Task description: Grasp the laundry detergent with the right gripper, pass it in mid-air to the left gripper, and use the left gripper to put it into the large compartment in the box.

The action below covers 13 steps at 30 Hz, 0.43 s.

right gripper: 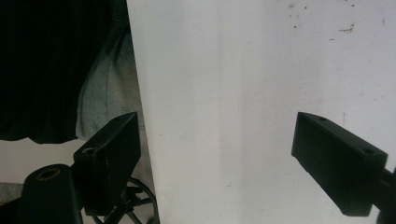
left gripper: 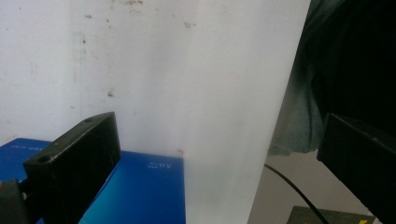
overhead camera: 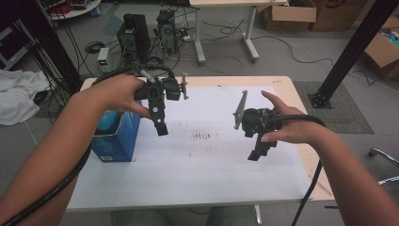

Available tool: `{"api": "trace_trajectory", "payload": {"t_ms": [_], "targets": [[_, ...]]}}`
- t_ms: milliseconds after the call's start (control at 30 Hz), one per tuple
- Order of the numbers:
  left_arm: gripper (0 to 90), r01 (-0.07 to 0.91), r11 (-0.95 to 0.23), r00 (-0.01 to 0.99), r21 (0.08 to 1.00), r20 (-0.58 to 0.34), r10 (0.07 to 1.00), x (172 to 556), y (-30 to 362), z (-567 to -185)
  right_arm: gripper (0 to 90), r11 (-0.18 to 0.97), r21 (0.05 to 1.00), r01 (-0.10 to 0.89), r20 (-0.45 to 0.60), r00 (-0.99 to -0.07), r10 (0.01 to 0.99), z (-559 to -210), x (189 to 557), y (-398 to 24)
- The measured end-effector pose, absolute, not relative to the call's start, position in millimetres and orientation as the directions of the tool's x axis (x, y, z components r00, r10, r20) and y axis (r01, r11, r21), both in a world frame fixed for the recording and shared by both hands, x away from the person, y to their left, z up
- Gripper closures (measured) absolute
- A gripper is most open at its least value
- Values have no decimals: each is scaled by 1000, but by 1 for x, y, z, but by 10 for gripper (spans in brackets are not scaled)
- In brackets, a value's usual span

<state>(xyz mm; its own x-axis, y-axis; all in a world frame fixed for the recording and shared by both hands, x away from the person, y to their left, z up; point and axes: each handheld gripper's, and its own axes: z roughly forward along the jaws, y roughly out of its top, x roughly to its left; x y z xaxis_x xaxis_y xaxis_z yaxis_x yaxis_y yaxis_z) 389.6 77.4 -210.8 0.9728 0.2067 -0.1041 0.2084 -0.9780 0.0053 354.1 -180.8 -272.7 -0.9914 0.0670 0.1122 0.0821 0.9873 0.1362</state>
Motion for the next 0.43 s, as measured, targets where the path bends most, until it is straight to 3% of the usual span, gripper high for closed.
{"api": "trace_trajectory", "payload": {"t_ms": [433], "targets": [[1,187,-982,976,2,-113,186,388,72,-211,158,985,147,86,102,-992,71,-270,360,-184]]}}
